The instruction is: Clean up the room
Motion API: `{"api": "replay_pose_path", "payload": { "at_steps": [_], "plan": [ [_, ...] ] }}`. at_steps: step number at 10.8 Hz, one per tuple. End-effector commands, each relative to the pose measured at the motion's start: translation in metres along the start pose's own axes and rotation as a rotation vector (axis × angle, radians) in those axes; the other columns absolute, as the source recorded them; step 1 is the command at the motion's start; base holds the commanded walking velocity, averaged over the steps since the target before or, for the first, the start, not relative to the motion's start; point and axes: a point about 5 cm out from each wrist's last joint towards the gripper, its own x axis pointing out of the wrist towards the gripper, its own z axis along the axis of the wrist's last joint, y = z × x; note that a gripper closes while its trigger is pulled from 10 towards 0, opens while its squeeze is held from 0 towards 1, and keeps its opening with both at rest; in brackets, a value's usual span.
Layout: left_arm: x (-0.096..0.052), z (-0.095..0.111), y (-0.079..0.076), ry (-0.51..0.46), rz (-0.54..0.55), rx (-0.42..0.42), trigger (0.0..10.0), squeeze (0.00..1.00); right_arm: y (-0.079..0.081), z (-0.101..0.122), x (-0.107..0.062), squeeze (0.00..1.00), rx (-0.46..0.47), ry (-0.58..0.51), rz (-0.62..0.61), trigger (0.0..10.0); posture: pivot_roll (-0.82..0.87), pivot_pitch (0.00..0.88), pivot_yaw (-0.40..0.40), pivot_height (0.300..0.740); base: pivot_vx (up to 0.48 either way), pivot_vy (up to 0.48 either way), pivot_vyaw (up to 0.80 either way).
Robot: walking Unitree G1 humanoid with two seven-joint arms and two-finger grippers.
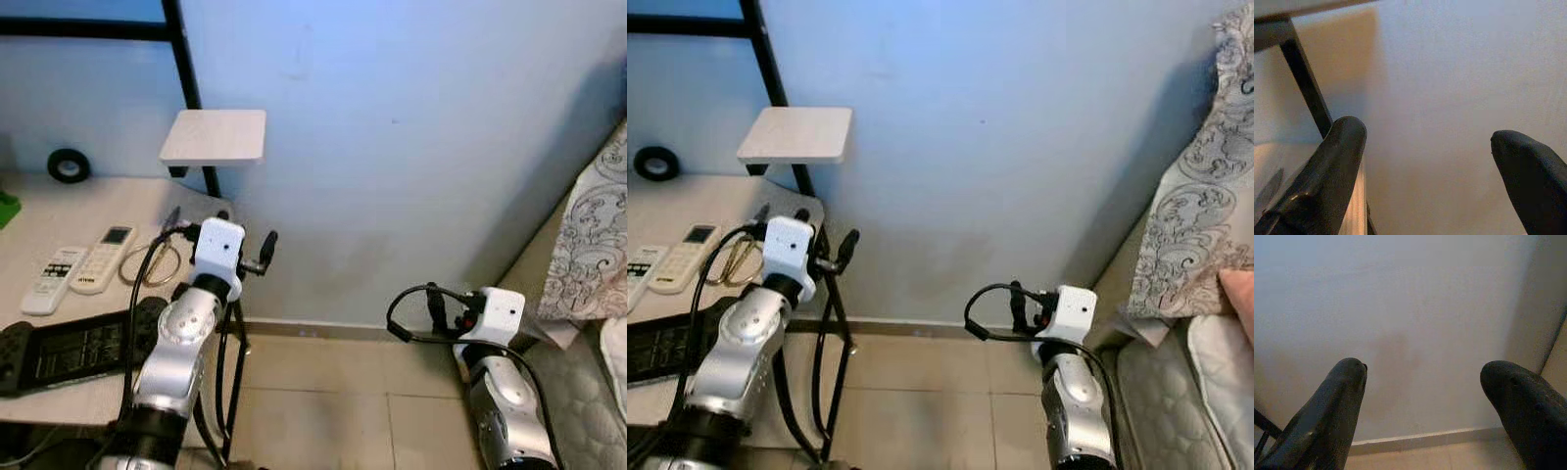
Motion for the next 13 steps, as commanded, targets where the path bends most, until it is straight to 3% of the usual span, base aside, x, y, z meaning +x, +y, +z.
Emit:
{"api": "replay_pose_path", "payload": {
  "at_steps": [1, 2, 5, 6, 8, 13],
  "plan": [
    [0.006, 0.01, 0.006, -0.013, -0.013, 0.03, 10.0, 0.0, 0.003, 0.001, 0.004, 0.01, 0.0, -0.012, -0.007, 10.0, 0.12, 0.0, 0.055, 0.74, 0.0, 0.0, 0.0],
    [0.008, 0.016, 0.014, -0.027, -0.005, 0.035, 10.0, 0.0, 0.008, 0.001, 0.005, 0.01, 0.002, -0.018, -0.007, 10.0, 0.12, 0.0, 0.066, 0.74, 0.0, 0.0, 0.0],
    [0.006, 0.005, 0.027, -0.02, 0.126, -0.174, 10.0, 0.0, 0.012, 0.002, 0.006, 0.0, -0.06, -0.022, 0.019, 10.0, 0.1, 0.0, 0.057, 0.74, 0.0, 0.0, 0.0],
    [0.005, 0.0, 0.021, -0.006, 0.129, -0.197, 10.0, 0.0, 0.009, 0.003, 0.006, 0.0, -0.058, -0.024, 0.016, 10.0, 0.1, 0.0, 0.055, 0.74, 0.0, 0.0, 0.0],
    [0.007, 0.0, 0.013, -0.008, 0.101, -0.201, 10.0, 0.0, 0.007, 0.003, 0.006, 0.0, -0.04, -0.025, 0.001, 10.0, 0.09, 0.0, 0.064, 0.74, 0.0, 0.0, 0.0],
    [0.007, 0.001, 0.012, -0.01, 0.095, -0.199, 10.0, 0.0, 0.008, 0.003, 0.006, 0.0, -0.04, -0.025, -0.001, 10.0, 0.09, 0.0, 0.064, 0.74, 0.0, 0.0, 0.0]
  ]
}}
